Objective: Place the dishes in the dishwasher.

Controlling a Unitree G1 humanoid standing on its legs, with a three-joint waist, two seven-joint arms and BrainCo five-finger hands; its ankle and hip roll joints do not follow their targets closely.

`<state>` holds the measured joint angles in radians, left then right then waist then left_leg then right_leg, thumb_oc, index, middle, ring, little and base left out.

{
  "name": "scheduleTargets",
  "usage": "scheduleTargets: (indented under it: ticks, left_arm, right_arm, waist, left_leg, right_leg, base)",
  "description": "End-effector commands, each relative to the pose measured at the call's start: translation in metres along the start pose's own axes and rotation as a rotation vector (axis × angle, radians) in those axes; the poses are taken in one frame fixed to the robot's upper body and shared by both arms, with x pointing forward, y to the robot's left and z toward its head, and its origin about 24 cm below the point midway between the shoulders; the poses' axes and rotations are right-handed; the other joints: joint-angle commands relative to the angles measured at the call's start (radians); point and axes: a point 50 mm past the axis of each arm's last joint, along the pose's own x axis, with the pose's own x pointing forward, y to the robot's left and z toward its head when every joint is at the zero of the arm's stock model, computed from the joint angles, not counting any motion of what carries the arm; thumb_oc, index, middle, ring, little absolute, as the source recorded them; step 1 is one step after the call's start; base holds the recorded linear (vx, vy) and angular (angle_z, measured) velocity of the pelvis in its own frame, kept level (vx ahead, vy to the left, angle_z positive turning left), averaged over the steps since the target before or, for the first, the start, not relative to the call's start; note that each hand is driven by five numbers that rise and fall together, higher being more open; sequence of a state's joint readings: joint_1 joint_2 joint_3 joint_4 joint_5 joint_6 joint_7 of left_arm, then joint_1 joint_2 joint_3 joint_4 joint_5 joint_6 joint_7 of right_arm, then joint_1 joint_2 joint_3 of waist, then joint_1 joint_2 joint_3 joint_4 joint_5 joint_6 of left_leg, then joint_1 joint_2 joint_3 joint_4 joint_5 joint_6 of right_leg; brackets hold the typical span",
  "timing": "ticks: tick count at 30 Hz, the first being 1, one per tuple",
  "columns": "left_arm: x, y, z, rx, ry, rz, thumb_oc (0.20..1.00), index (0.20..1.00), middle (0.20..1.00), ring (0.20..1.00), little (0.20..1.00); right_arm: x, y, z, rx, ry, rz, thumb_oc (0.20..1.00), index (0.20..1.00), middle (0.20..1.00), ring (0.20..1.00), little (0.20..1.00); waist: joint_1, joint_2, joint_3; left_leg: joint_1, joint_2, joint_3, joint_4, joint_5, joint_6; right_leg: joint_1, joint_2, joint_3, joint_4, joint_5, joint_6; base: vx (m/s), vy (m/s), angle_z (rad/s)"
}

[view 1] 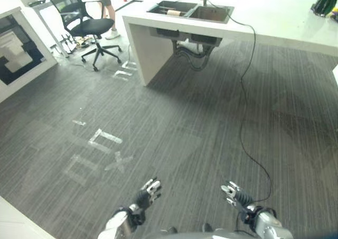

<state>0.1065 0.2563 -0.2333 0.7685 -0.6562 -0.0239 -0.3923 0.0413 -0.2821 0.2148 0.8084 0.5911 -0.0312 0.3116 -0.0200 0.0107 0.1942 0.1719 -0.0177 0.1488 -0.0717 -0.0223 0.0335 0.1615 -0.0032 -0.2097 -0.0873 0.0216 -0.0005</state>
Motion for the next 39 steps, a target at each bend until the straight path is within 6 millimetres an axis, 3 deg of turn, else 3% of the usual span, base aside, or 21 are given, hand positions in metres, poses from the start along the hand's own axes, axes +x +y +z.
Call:
scheduleTargets:
  ticks: [1,7,10,15,21,26,28,31,32,33,34,35,36,37,39]
  left_arm:
    - [0.016,-0.012,0.016,-0.02,-0.028,-0.065,1.0,1.0,1.0,1.0,1.0]
    - [0.01,0.004,0.016,0.001,-0.046,0.048,1.0,1.0,1.0,1.0,1.0]
    - [0.01,0.013,0.027,0.337,-0.005,0.182,1.0,1.0,1.0,1.0,1.0]
    - [0.012,0.013,0.034,0.302,-0.056,0.211,1.0,1.0,1.0,1.0,1.0]
    - [0.012,0.017,0.032,0.404,-0.018,0.283,1.0,1.0,1.0,1.0,1.0]
    - [0.016,0.008,0.046,0.345,-0.112,0.268,1.0,1.0,1.0,1.0,1.0]
    - [0.016,0.0,0.064,0.337,-0.193,0.215,1.0,1.0,1.0,1.0,1.0]
    - [0.016,-0.009,0.08,0.293,-0.264,0.108,1.0,1.0,1.0,1.0,1.0]
    - [0.016,-0.012,0.083,0.288,-0.271,0.074,1.0,1.0,1.0,1.0,1.0]
    - [0.018,-0.015,0.079,0.263,-0.251,0.036,1.0,1.0,1.0,1.0,1.0]
    - [0.017,-0.014,0.075,0.237,-0.249,0.026,1.0,1.0,1.0,1.0,1.0]
    - [0.016,-0.014,0.072,0.215,-0.251,0.018,1.0,1.0,1.0,1.0,1.0]
    - [0.014,-0.012,0.065,0.156,-0.244,0.013,1.0,1.0,1.0,1.0,1.0]
    - [0.013,-0.012,0.063,0.145,-0.241,0.014,1.0,1.0,1.0,1.0,1.0]
    - [0.011,-0.01,0.054,0.129,-0.219,0.029,1.0,1.0,1.0,1.0,1.0]
  right_arm:
    - [0.01,0.001,0.03,-0.016,-0.088,0.029,1.0,1.0,1.0,1.0,1.0]
    - [0.006,0.0,0.026,-0.001,-0.102,0.031,1.0,1.0,1.0,1.0,1.0]
    - [0.006,0.001,0.033,-0.018,-0.106,0.038,1.0,1.0,1.0,1.0,1.0]
    - [0.004,-0.004,0.037,-0.043,-0.139,0.023,1.0,1.0,1.0,1.0,1.0]
    - [0.001,-0.008,0.032,-0.099,-0.101,0.016,1.0,1.0,1.0,1.0,1.0]
    - [0.001,-0.01,0.037,-0.11,-0.122,0.032,1.0,1.0,1.0,1.0,1.0]
    - [-0.001,-0.004,0.046,-0.168,-0.158,0.06,1.0,1.0,1.0,1.0,1.0]
    - [-0.002,0.0,0.056,-0.173,-0.184,0.093,1.0,1.0,1.0,1.0,1.0]
    - [-0.002,-0.001,0.058,-0.183,-0.183,0.095,1.0,1.0,1.0,1.0,1.0]
    - [-0.002,-0.004,0.058,-0.161,-0.196,0.082,1.0,1.0,1.0,1.0,1.0]
    - [-0.001,-0.003,0.057,-0.149,-0.202,0.084,1.0,1.0,1.0,1.0,1.0]
    - [0.0,-0.002,0.057,-0.147,-0.21,0.085,1.0,1.0,1.0,1.0,1.0]
    - [0.0,0.001,0.055,-0.152,-0.213,0.087,1.0,1.0,1.0,1.0,1.0]
    - [0.001,0.002,0.055,-0.154,-0.211,0.087,1.0,1.0,1.0,1.0,1.0]
    - [0.001,0.005,0.053,-0.155,-0.2,0.08,1.0,1.0,1.0,1.0,1.0]
  waist:
    - [0.0,0.006,0.015]
    - [0.001,-0.002,0.0]
    - [0.001,-0.005,0.009]
    - [-0.001,0.007,0.028]
    - [-0.018,0.013,0.023]
    - [-0.027,0.025,0.024]
    - [-0.035,0.021,0.039]
    - [-0.036,-0.007,0.055]
    - [-0.03,-0.018,0.067]
    - [-0.013,-0.028,0.088]
    - [-0.001,-0.024,0.095]
    - [0.009,-0.017,0.099]
    - [0.029,-0.002,0.104]
    - [0.033,0.001,0.105]
    - [0.063,0.032,0.108]
  left_leg:
    - [-0.016,0.035,0.019,-0.016,0.011,-0.052]
    - [-0.015,0.029,0.007,-0.016,0.015,-0.051]
    - [-0.029,0.018,0.005,0.028,0.001,-0.041]
    - [-0.028,0.015,0.013,0.065,-0.012,-0.032]
    - [-0.016,0.032,0.039,0.071,-0.015,-0.046]
    - [-0.012,0.051,0.043,0.073,-0.001,-0.067]
    - [-0.042,0.063,0.037,0.134,-0.005,-0.077]
    - [-0.133,0.062,0.038,0.348,-0.058,-0.056]
    - [-0.2,0.067,0.032,0.479,-0.04,-0.056]
    - [-0.301,0.076,0.017,0.643,0.022,-0.07]
    - [-0.331,0.073,0.022,0.637,0.054,-0.077]
    - [-0.351,0.077,0.028,0.602,0.087,-0.086]
    - [-0.375,0.09,0.028,0.493,0.161,-0.107]
    - [-0.378,0.093,0.025,0.466,0.18,-0.113]
    - [-0.411,0.132,-0.005,0.29,0.297,-0.153]
  right_leg:
    - [-0.018,-0.028,-0.024,0.048,-0.041,0.073]
    - [-0.011,-0.024,-0.024,0.05,-0.045,0.076]
    - [-0.021,-0.024,-0.011,0.065,-0.052,0.069]
    - [-0.016,-0.026,-0.016,0.074,-0.051,0.058]
    - [-0.01,-0.023,-0.034,0.084,-0.065,0.05]
    - [-0.003,-0.015,-0.038,0.094,-0.08,0.038]
    - [-0.015,-0.015,-0.029,0.118,-0.091,0.026]
    - [-0.054,-0.034,-0.026,0.166,-0.102,0.003]
    - [-0.061,-0.036,-0.028,0.179,-0.101,-0.009]
    - [-0.049,-0.025,-0.026,0.189,-0.096,-0.025]
    - [-0.036,-0.015,-0.019,0.191,-0.101,-0.027]
    - [-0.024,-0.005,-0.014,0.191,-0.108,-0.028]
    - [0.003,0.013,-0.005,0.186,-0.124,-0.029]
    - [0.009,0.016,-0.005,0.184,-0.128,-0.03]
    - [0.042,0.042,-0.002,0.17,-0.14,-0.031]
  base:
    - [0.0,0.009,0.04]
    - [-0.02,0.002,0.09]
    - [-0.08,-0.012,0.01]
    - [-0.03,-0.015,-0.06]
    - [0.02,-0.063,-0.02]
    - [0.04,-0.069,0.03]
    - [-0.05,-0.142,0.03]
    - [-0.05,-0.166,0.1]
    - [0.08,-0.303,0.1]
    - [0.2,-0.253,0.18]
    - [0.29,-0.158,0.15]
    - [0.44,0.027,-0.01]
    - [0.39,0.058,-0.28]
    - [0.53,0.129,-0.35]
    - [0.48,0.157,-0.24]
